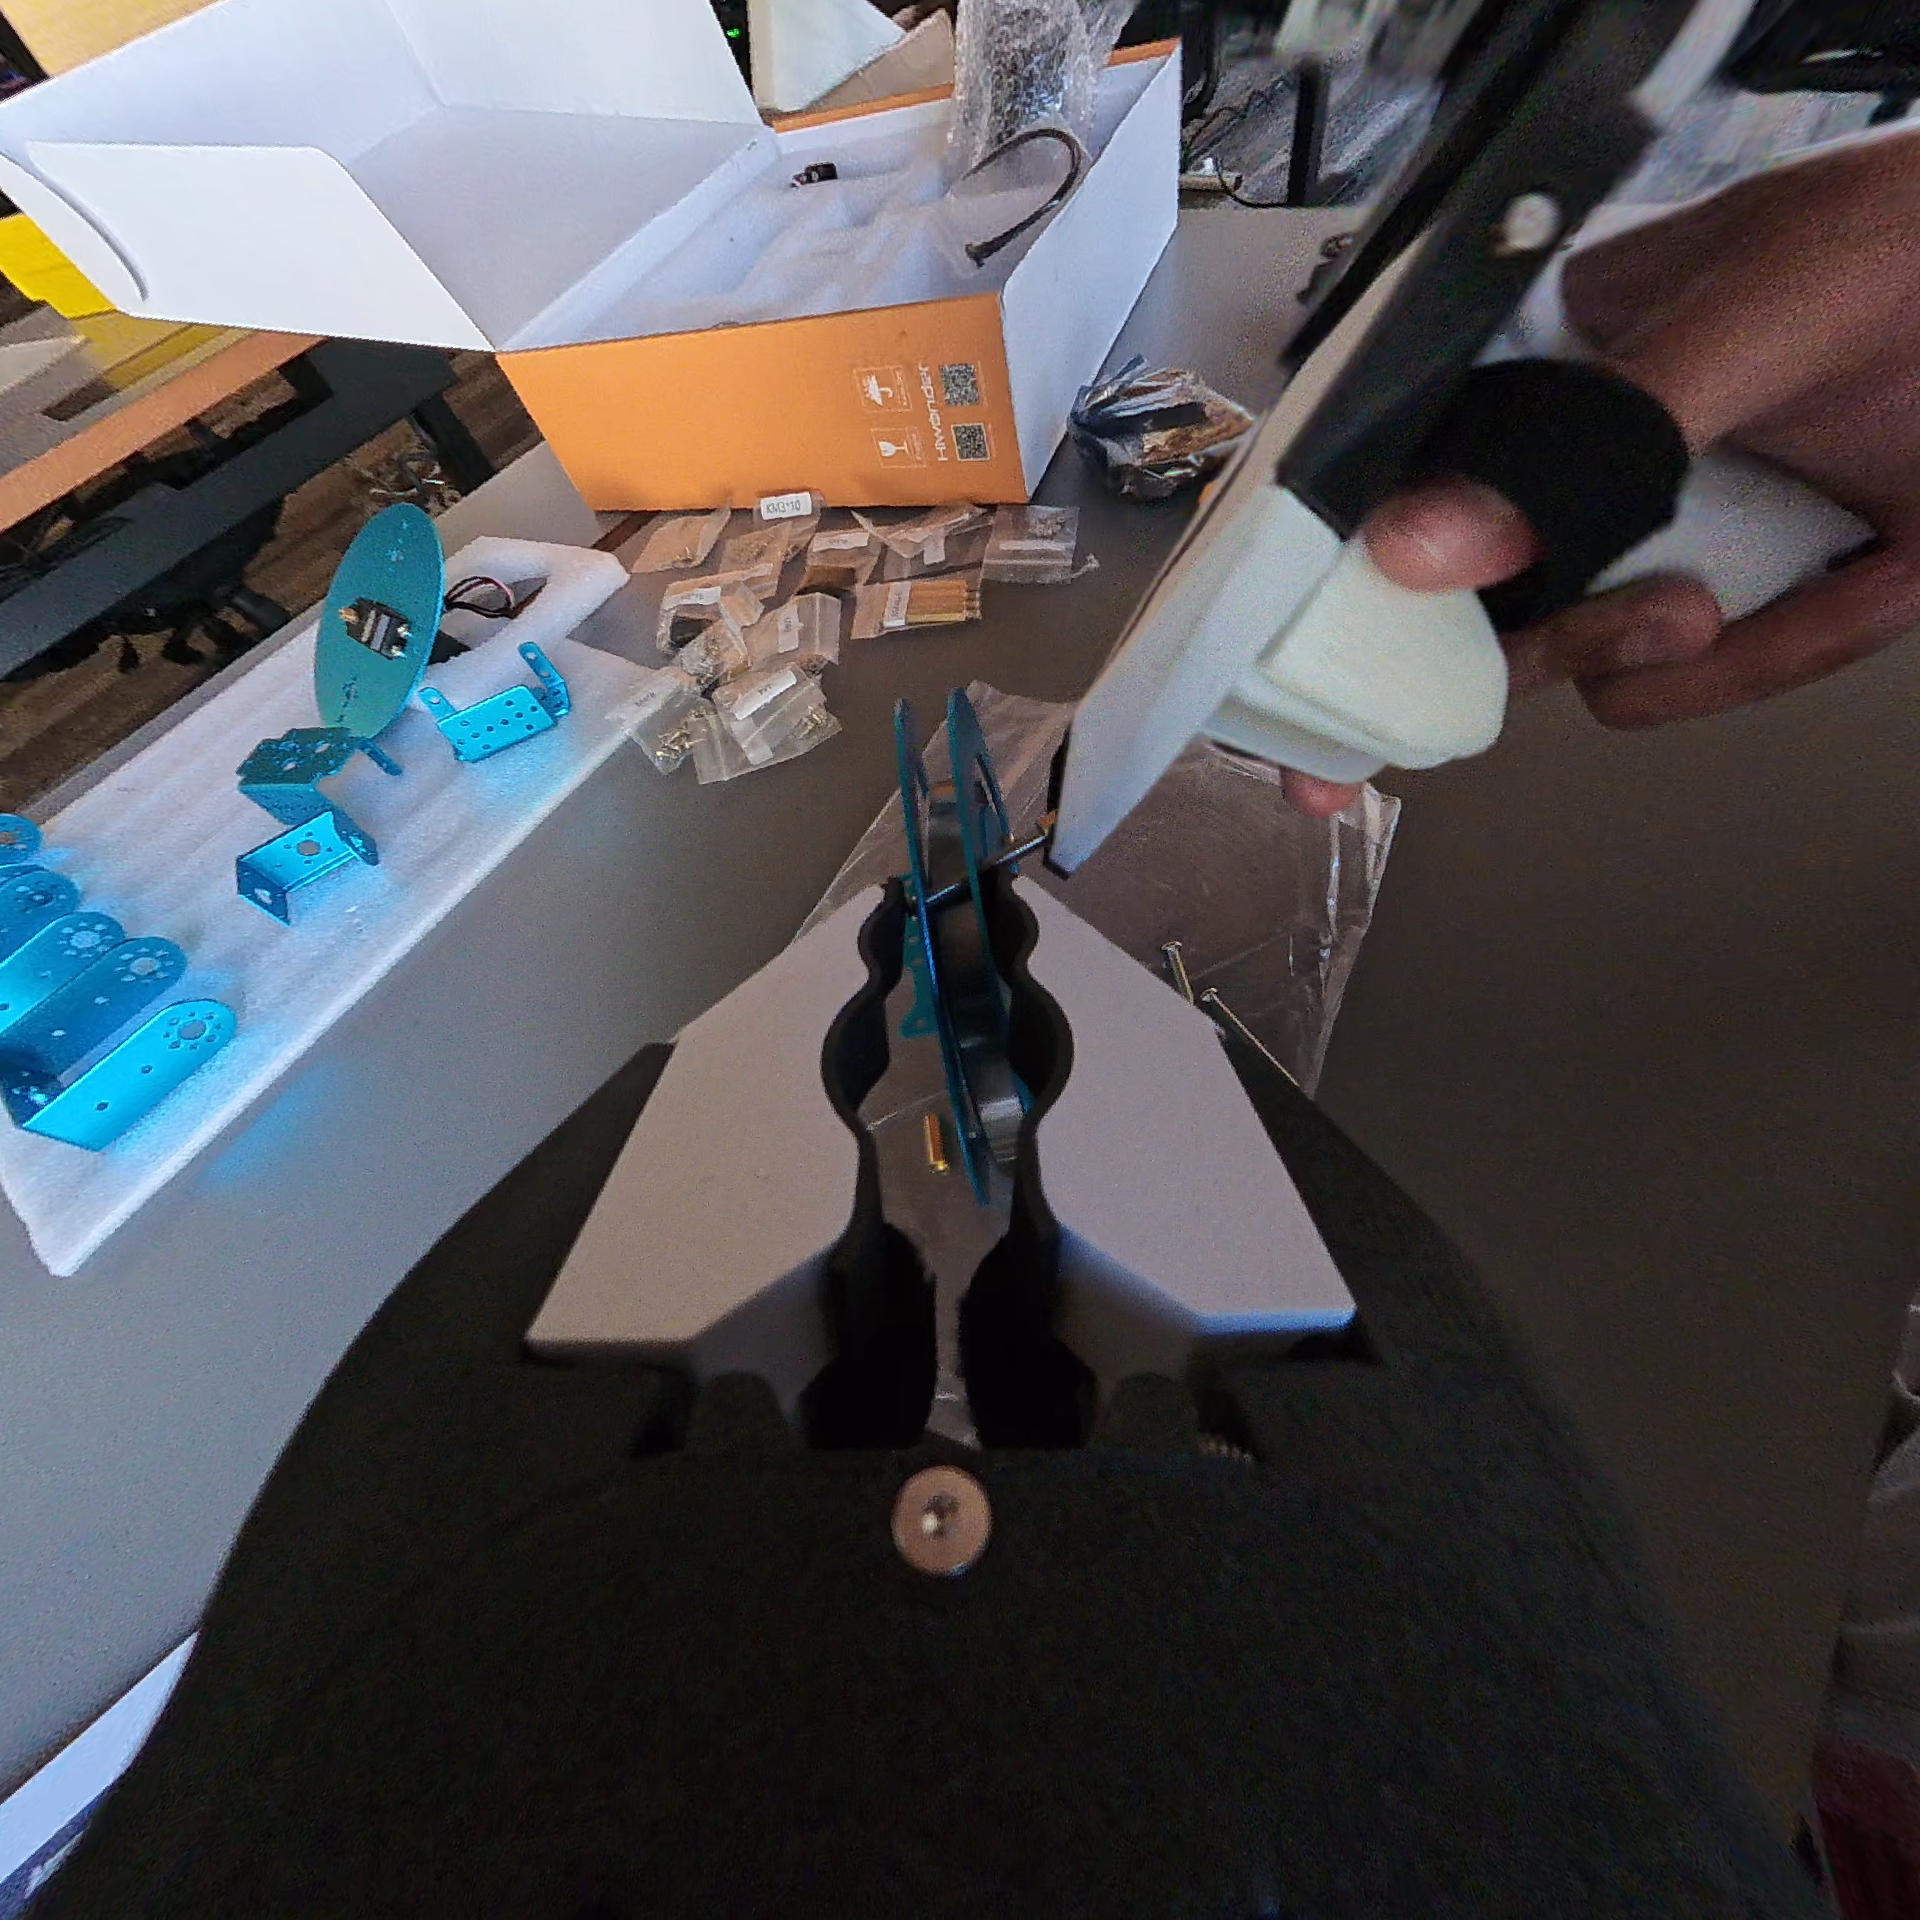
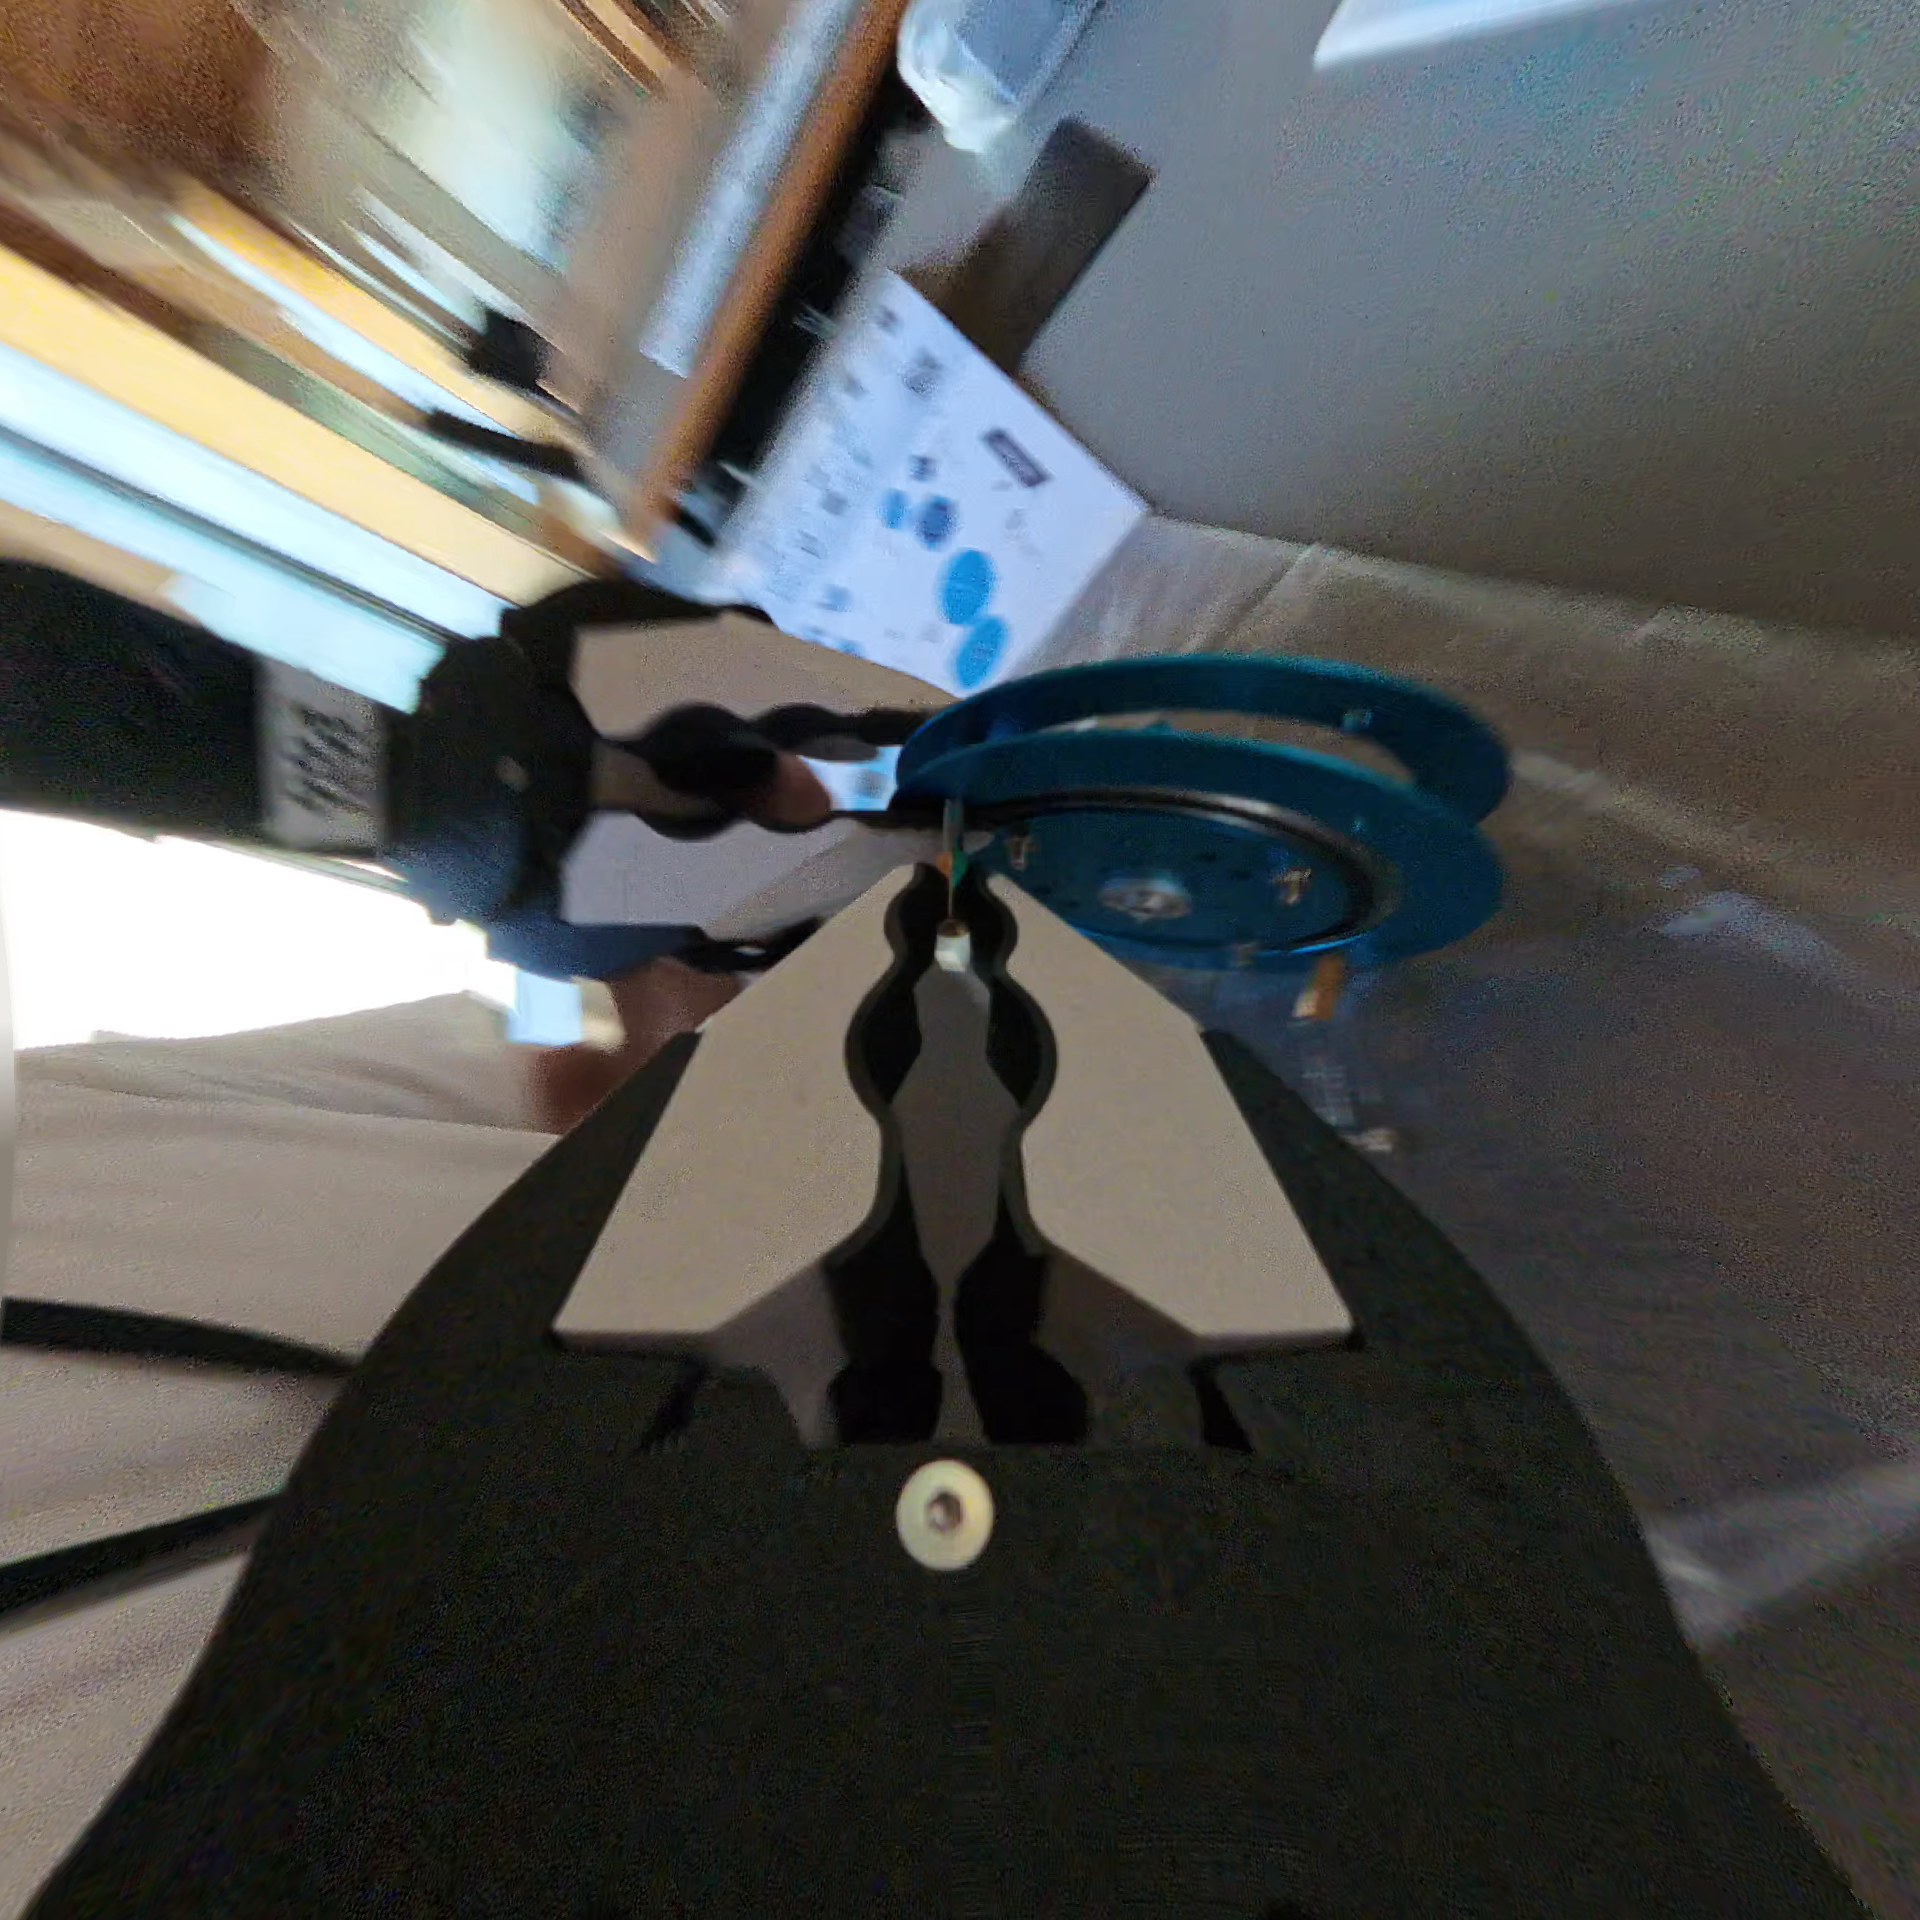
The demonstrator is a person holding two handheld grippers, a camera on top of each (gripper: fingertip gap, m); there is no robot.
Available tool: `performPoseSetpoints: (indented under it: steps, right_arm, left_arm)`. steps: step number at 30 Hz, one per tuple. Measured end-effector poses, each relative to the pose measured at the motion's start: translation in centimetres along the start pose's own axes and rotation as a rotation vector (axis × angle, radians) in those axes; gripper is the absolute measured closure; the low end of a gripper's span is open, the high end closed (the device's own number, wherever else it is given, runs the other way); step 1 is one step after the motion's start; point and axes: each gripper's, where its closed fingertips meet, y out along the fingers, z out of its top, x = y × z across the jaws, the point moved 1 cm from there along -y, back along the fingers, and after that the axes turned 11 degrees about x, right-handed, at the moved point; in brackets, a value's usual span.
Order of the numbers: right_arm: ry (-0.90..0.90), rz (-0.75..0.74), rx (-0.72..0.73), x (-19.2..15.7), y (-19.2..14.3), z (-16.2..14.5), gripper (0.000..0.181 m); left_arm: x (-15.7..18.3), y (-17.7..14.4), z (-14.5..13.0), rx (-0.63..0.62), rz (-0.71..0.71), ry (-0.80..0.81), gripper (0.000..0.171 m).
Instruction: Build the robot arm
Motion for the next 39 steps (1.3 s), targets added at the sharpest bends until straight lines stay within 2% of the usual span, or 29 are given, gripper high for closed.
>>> performPoseSetpoints:
  steps: [1, 2, 3, 5, 8, 11, 13, 15, 16, 18, 20, 24, 25, 27, 28, 30, 31, 32, 34, 35, 37, 39]
  right_arm:
    - [0.148, 0.063, 0.014, 0.0, 0.0, 0.0, 0.177]
    - [0.212, 0.087, 0.024, -0.1, 0.0, 0.0, 0.177]
    - [0.138, 0.062, 0.036, -0.1, 0.1, 0.0, 0.177]
    - [-0.243, -0.073, 0.043, -0.2, -0.2, 0.1, 0.173]
    - [-0.852, -0.297, -0.022, -1.4, -0.7, -0.2, 0.141]
    - [-1.365, -0.592, -0.131, -0.8, -1.0, 0.2, 0.147]
    - [-1.542, -0.661, -0.173, -0.8, -0.6, 0.1, 0.161]
    - [-1.609, -0.734, -0.205, -0.2, -0.6, 0.7, 0.175]
    - [-1.618, -0.736, -0.226, -0.2, -0.6, 0.8, 0.177]
    - [-1.497, -0.708, -0.251, -0.1, -0.6, 0.8, 0.177]
    - [-1.220, -0.579, -0.230, -0.1, -0.5, 0.4, 0.177]
    - [-0.243, -0.115, -0.187, -0.6, -0.3, -0.5, 0.178]
    - [-0.059, -0.026, -0.173, -0.7, -0.2, -0.6, 0.177]
    - [0.146, 0.068, -0.141, -0.8, -0.2, -0.8, 0.177]
    - [0.127, 0.071, -0.120, -0.8, -0.2, -0.7, 0.177]
    - [-0.125, -0.007, -0.093, -0.7, -0.2, -0.8, 0.173]
    - [-0.286, -0.065, -0.089, -0.8, -0.3, -0.9, 0.160]
    - [-0.478, -0.148, -0.101, -0.7, -0.3, -1.0, 0.150]
    - [-0.906, -0.390, -0.132, 0.1, -0.6, -0.8, 0.145]
    - [-1.098, -0.501, -0.153, 0.2, -0.6, -0.7, 0.146]
    - [-1.420, -0.666, -0.151, -0.3, -0.3, -0.2, 0.164]
    - [-1.566, -0.788, -0.185, 0.2, -0.4, 0.2, 0.171]
  left_arm:
    - [0.0, 0.0, 0.0, 0.000, 0.005, 0.003, 0.156]
    - [-0.1, 0.0, 0.0, -0.002, 0.005, 0.003, 0.156]
    - [-0.1, 0.1, 0.0, -0.003, 0.002, -0.001, 0.156]
    - [-0.1, 0.1, 0.0, -0.004, -0.005, -0.011, 0.156]
    - [-0.2, 0.0, 0.0, -0.006, -0.005, -0.015, 0.156]
    - [-0.2, 0.1, 0.0, -0.010, -0.007, -0.014, 0.156]
    - [-0.2, 0.1, 0.0, -0.012, -0.006, -0.013, 0.156]
    - [-0.2, 0.1, 0.0, -0.015, 0.000, -0.007, 0.156]
    - [-0.3, 0.1, 0.0, -0.017, 0.011, 0.000, 0.156]
    - [-0.3, 0.1, 0.0, -0.015, 0.019, 0.002, 0.156]
    - [-0.3, 0.0, -0.1, -0.014, 0.017, 0.003, 0.156]
    - [0.0, -0.4, -0.2, -0.006, 0.022, 0.011, 0.156]
    - [0.0, -0.4, -0.2, -0.007, 0.028, 0.016, 0.156]
    - [0.0, -0.4, -0.2, -0.006, 0.030, 0.010, 0.156]
    - [0.0, -0.4, -0.2, -0.004, 0.028, 0.003, 0.156]
    - [0.0, -0.4, -0.2, -0.006, 0.028, -0.008, 0.156]
    - [0.0, -0.4, -0.2, -0.007, 0.035, -0.005, 0.156]
    - [-0.1, -0.4, -0.2, -0.008, 0.036, -0.006, 0.156]
    - [-0.1, -0.4, -0.2, -0.009, 0.038, -0.011, 0.156]
    - [-0.1, -0.3, -0.2, -0.011, 0.039, -0.017, 0.156]
    - [0.0, -0.2, -0.1, -0.015, 0.036, -0.026, 0.156]
    - [0.2, -0.2, -0.1, -0.010, 0.030, -0.036, 0.156]
